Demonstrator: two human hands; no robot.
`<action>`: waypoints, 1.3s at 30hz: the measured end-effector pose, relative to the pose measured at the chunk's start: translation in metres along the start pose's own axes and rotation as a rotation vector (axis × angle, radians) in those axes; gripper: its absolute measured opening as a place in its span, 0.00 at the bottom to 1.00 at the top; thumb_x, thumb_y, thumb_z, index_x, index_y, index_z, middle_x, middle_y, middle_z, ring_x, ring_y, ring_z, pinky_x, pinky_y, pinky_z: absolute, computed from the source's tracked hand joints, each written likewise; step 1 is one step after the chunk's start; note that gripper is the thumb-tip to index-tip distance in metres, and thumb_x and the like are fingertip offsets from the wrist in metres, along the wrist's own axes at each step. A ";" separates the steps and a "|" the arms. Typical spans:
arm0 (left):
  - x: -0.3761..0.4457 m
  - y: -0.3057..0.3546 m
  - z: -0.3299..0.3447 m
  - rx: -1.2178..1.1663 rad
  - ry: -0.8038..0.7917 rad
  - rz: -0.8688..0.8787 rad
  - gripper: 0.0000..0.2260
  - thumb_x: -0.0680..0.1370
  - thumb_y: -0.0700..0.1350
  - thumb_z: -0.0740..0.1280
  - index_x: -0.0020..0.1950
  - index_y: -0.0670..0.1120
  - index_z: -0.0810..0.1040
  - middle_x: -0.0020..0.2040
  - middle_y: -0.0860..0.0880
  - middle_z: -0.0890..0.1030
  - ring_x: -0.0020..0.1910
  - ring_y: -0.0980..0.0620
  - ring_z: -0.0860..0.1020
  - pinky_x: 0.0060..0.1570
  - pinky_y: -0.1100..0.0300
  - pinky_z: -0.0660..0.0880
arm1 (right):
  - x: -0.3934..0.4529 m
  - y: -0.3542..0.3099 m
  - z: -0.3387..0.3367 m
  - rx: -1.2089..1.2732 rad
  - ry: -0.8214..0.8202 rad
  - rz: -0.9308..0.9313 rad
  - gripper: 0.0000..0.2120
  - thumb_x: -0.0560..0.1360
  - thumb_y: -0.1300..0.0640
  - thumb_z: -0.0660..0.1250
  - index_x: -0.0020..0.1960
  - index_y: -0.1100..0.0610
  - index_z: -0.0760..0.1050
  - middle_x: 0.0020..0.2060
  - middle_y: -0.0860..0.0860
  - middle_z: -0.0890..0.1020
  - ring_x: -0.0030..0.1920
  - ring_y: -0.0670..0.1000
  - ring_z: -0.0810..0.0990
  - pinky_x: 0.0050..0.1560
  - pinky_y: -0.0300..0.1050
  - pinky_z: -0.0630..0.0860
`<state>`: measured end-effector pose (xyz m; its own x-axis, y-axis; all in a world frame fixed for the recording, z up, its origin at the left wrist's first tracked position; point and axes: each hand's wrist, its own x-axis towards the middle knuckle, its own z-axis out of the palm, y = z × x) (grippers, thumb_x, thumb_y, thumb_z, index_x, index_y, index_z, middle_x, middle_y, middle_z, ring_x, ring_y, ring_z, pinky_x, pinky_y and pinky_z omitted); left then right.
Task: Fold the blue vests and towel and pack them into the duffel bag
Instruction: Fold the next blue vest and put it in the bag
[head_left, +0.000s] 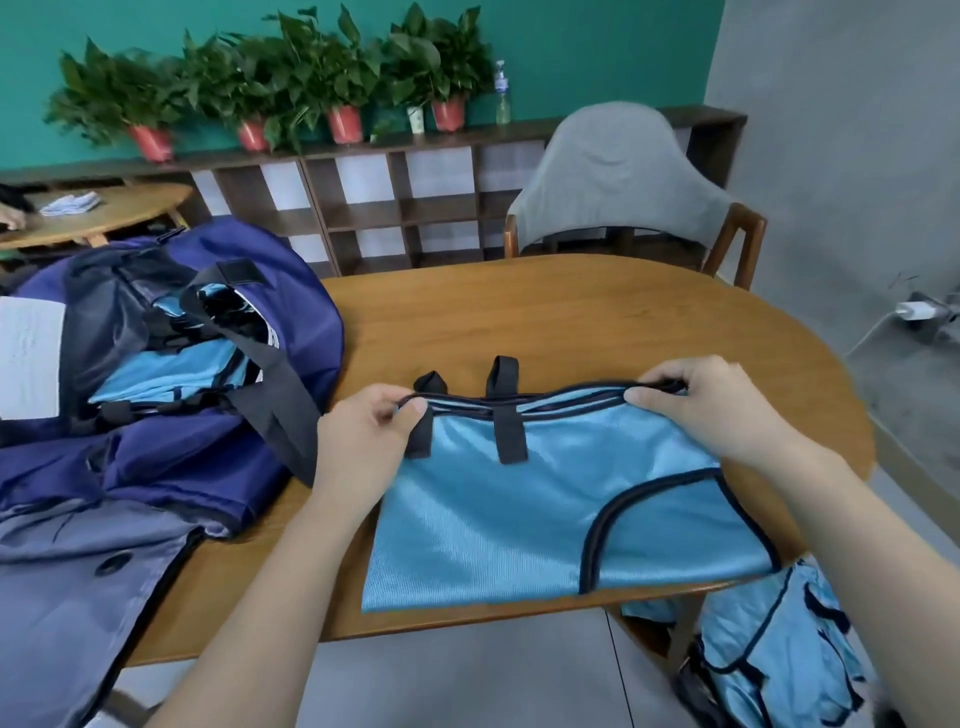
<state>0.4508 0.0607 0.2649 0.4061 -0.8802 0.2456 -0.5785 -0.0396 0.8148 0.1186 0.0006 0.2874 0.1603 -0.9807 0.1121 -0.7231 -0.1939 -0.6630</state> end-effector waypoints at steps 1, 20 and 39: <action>0.002 -0.004 0.004 0.038 -0.004 0.010 0.01 0.77 0.48 0.73 0.46 0.54 0.85 0.40 0.58 0.85 0.44 0.59 0.82 0.51 0.58 0.78 | 0.003 0.004 0.007 -0.056 0.000 0.000 0.07 0.77 0.46 0.72 0.49 0.48 0.83 0.43 0.40 0.83 0.41 0.41 0.78 0.39 0.32 0.69; -0.019 0.002 0.004 0.031 -0.049 0.087 0.18 0.77 0.54 0.72 0.66 0.56 0.77 0.58 0.58 0.78 0.43 0.64 0.79 0.52 0.64 0.75 | -0.020 -0.075 0.081 0.273 -0.237 -0.072 0.29 0.74 0.35 0.66 0.70 0.47 0.69 0.50 0.42 0.83 0.49 0.40 0.79 0.50 0.33 0.71; -0.023 0.013 0.022 0.289 -0.334 0.265 0.19 0.84 0.50 0.62 0.75 0.50 0.70 0.80 0.49 0.61 0.82 0.52 0.48 0.79 0.49 0.51 | 0.001 -0.045 0.082 -0.239 -0.138 -0.261 0.12 0.78 0.44 0.66 0.62 0.42 0.75 0.74 0.44 0.67 0.74 0.47 0.63 0.79 0.55 0.45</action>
<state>0.4179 0.0702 0.2580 -0.0019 -0.9788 0.2048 -0.8220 0.1182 0.5571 0.2061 0.0107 0.2562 0.4371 -0.8881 0.1423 -0.7797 -0.4530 -0.4323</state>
